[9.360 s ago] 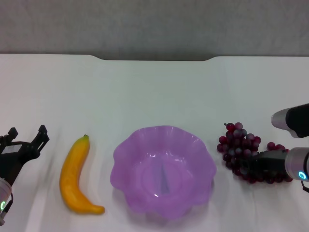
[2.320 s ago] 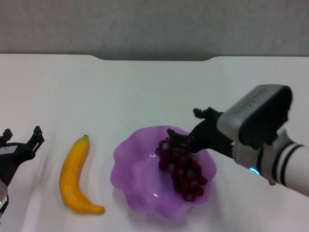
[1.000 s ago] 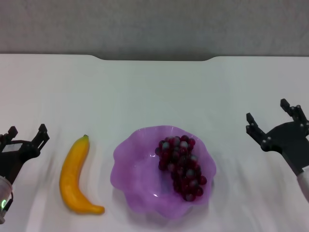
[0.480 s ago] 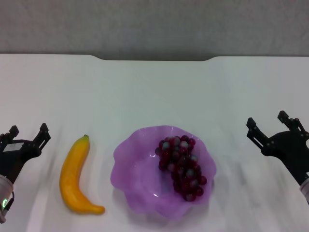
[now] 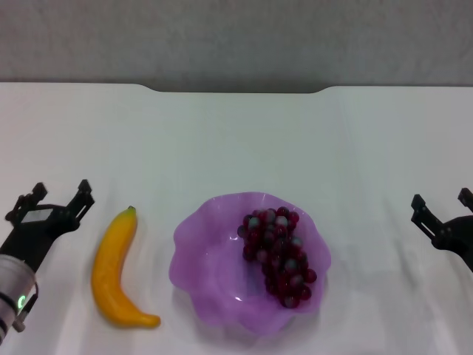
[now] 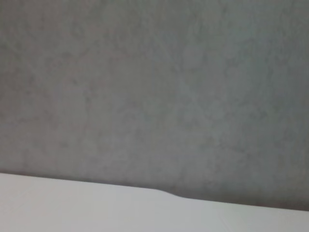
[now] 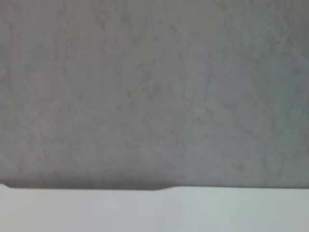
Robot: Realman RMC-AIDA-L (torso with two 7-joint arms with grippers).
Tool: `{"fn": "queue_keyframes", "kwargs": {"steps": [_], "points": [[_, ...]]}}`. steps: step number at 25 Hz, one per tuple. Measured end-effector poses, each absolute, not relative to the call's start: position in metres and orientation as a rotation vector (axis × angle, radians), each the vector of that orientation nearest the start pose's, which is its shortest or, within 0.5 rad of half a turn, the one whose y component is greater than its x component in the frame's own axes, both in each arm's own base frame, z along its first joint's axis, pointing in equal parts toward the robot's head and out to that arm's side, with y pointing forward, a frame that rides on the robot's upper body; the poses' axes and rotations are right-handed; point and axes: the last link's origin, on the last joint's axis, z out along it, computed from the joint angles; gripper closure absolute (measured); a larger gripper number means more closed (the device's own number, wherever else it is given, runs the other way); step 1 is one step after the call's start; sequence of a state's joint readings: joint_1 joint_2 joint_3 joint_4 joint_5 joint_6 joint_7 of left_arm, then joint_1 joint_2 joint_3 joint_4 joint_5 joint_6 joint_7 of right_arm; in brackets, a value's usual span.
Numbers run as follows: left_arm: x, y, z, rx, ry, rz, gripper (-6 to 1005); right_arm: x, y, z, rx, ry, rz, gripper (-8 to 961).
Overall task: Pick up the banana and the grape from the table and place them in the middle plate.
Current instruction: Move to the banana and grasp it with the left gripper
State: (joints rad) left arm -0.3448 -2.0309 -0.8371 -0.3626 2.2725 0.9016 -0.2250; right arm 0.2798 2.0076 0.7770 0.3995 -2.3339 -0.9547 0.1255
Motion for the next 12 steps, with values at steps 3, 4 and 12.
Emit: {"fn": "queue_keyframes", "kwargs": {"steps": [3, 4, 12], "points": [[-0.337, 0.329, -0.035, -1.639, -0.859, -0.669, 157, 0.35, 0.299, -0.037, -1.722, 0.7, 0.581, 59], [-0.336, 0.331, -0.034, -1.648, -0.87, -0.665, 157, 0.35, 0.299, -0.037, -1.724, 0.699, 0.581, 59], [-0.309, 0.351, -0.005, -1.683, -0.92, -0.521, 157, 0.349, 0.302, -0.038, -1.736, 0.69, 0.573, 59]]}}
